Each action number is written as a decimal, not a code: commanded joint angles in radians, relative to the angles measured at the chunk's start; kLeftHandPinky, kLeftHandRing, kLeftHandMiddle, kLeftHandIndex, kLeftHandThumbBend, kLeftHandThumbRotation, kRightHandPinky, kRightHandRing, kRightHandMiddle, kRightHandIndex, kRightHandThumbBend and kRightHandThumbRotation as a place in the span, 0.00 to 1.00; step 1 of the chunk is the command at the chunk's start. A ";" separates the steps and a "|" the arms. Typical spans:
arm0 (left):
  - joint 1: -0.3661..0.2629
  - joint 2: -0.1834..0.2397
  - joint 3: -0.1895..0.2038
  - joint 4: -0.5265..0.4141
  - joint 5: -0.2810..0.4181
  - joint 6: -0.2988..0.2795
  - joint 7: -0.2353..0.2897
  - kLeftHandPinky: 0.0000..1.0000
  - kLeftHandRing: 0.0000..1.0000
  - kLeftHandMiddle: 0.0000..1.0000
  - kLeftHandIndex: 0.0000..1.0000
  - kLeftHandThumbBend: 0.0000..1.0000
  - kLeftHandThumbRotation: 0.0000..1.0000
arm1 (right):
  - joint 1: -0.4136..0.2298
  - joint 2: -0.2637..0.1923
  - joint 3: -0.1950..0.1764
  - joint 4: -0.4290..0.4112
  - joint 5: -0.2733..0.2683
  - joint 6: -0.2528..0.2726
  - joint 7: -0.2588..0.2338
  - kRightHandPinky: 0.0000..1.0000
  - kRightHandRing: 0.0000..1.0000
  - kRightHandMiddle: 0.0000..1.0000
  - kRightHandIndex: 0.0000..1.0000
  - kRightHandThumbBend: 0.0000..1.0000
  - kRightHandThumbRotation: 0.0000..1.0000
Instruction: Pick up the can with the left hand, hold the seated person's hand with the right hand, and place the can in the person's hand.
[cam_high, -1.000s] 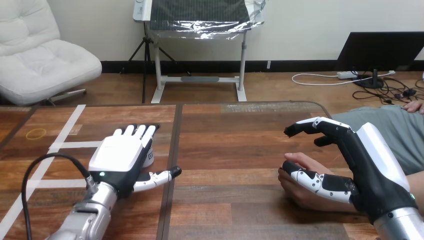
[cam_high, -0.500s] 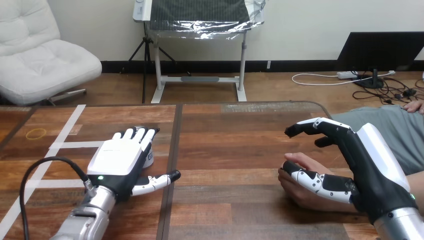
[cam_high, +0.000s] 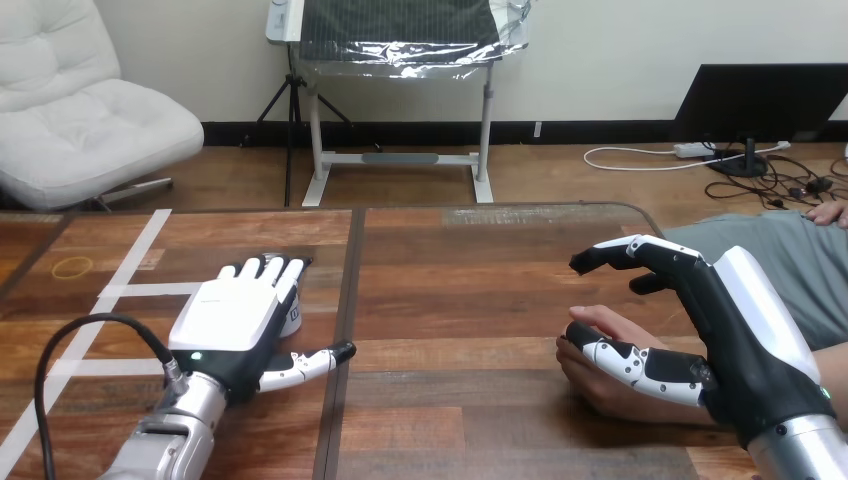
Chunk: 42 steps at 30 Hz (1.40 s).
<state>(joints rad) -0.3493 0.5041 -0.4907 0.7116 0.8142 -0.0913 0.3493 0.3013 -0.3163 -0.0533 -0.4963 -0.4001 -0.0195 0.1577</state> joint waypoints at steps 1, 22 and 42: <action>-0.029 0.023 0.026 -0.045 0.006 0.008 0.010 1.00 1.00 1.00 1.00 0.66 1.00 | -0.069 -0.014 -0.009 -0.029 0.000 0.000 0.002 0.72 0.80 0.77 0.67 0.55 0.00; 0.048 0.048 0.035 -0.156 -0.006 -0.010 -0.017 1.00 1.00 1.00 1.00 0.66 1.00 | -0.068 -0.016 -0.009 -0.037 -0.005 0.002 0.010 0.72 0.79 0.77 0.67 0.55 0.00; 0.177 0.085 0.080 -0.332 -0.009 -0.019 -0.072 1.00 1.00 1.00 1.00 0.65 1.00 | -0.069 -0.018 -0.012 -0.033 0.005 0.006 0.017 0.72 0.79 0.76 0.67 0.56 0.00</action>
<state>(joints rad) -0.1770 0.5573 -0.4411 0.4580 0.8038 -0.1109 0.2951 0.3002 -0.3171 -0.0533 -0.4964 -0.4003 -0.0152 0.1709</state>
